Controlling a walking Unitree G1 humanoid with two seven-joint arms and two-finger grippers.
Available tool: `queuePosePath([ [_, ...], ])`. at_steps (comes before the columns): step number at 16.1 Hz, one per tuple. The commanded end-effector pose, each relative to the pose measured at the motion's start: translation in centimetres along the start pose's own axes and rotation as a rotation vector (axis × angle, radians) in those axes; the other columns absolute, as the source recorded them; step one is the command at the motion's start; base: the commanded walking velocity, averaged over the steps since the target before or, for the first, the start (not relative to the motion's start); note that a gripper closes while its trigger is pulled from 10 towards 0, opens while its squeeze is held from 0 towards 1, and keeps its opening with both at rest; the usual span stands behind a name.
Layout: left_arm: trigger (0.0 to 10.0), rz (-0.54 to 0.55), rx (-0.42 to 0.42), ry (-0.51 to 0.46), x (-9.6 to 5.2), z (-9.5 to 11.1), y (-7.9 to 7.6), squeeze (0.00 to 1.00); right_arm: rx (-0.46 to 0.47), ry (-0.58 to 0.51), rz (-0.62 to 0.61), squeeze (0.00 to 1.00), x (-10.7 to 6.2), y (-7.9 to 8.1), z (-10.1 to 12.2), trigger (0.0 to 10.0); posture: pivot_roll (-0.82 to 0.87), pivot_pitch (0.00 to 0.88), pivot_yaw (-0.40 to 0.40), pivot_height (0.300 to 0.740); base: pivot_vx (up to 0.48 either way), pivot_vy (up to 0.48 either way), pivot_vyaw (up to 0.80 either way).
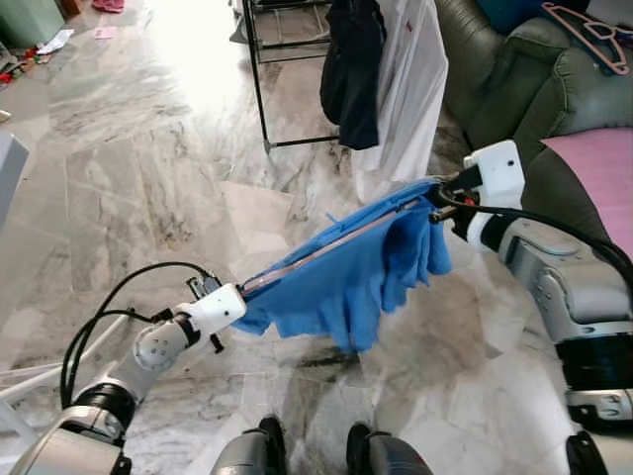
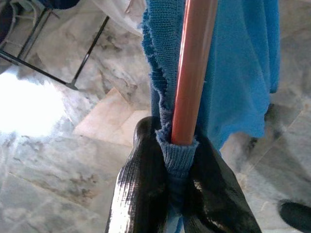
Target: Hang hanger
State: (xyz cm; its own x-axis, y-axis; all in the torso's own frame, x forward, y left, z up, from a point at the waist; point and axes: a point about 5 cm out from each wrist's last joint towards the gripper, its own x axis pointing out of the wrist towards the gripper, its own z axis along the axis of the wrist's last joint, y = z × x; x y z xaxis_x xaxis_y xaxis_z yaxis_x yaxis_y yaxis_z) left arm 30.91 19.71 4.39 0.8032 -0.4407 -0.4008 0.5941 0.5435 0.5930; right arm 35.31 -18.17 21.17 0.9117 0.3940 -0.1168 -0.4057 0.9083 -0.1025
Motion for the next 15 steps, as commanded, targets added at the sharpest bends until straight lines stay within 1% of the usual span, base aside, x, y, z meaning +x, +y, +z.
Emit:
queuePosePath([
  [1,10.0,-0.029,-0.102,0.228,-2.4,-4.6,-1.9,0.0,0.005,-0.151,-0.166,0.0,-1.4,-2.9,3.6,0.0,-0.23,0.236,0.034,0.74,0.0,0.0,0.0],
  [2,10.0,-0.029,-0.109,0.217,-2.1,-4.3,-2.0,0.0,0.009,-0.15,-0.156,0.0,-1.2,-2.5,3.5,0.0,-0.23,0.236,0.034,0.74,0.0,0.0,0.0],
  [3,10.0,-0.02,-0.141,0.191,-1.5,-3.6,-2.1,0.0,0.027,-0.148,-0.12,0.0,-0.6,-1.3,3.3,0.0,-0.23,0.236,0.034,0.74,0.0,0.0,0.0],
  [4,10.0,-0.011,-0.191,0.143,-0.3,-2.3,-2.4,0.0,0.042,-0.14,-0.049,0.0,0.2,0.6,2.9,0.0,-0.23,0.236,0.034,0.74,0.0,0.0,0.0],
  [5,10.0,-0.008,-0.21,0.128,0.0,-1.9,-2.5,0.0,0.046,-0.134,-0.032,0.0,0.4,1.1,2.6,0.0,-0.23,0.233,0.033,0.74,0.0,0.0,0.0],
  [7,10.0,-0.017,-0.253,0.077,1.2,-0.4,-3.1,0.0,0.053,-0.111,0.032,0.0,0.8,2.5,1.7,0.0,-0.22,0.231,0.032,0.74,0.0,0.0,0.0],
  [8,10.0,-0.032,-0.289,0.034,2.0,0.8,-3.4,0.0,0.067,-0.093,0.083,0.0,0.8,3.5,1.1,0.0,-0.22,0.229,0.033,0.74,0.0,0.0,0.0],
  [10,10.0,-0.053,-0.313,-0.007,2.6,1.9,-3.8,0.0,0.078,-0.086,0.122,0.0,0.8,4.4,0.6,0.0,-0.22,0.226,0.035,0.74,0.0,0.0,0.0],
  [11,10.0,-0.059,-0.344,-0.025,3.0,2.5,-4.0,0.0,0.092,-0.081,0.149,0.0,0.9,5.2,0.3,0.0,-0.22,0.227,0.037,0.74,0.0,0.0,0.0],
  [14,10.0,-0.073,-0.373,-0.078,4.0,4.3,-4.1,0.0,0.114,-0.065,0.203,0.0,1.4,7.1,-0.4,0.0,-0.22,0.227,0.042,0.74,0.0,0.0,0.0],
  [15,10.0,-0.078,-0.379,-0.091,4.3,4.8,-4.1,0.0,0.127,-0.063,0.214,0.0,1.5,7.5,-0.6,0.0,-0.22,0.226,0.042,0.74,0.0,0.0,0.0],
])
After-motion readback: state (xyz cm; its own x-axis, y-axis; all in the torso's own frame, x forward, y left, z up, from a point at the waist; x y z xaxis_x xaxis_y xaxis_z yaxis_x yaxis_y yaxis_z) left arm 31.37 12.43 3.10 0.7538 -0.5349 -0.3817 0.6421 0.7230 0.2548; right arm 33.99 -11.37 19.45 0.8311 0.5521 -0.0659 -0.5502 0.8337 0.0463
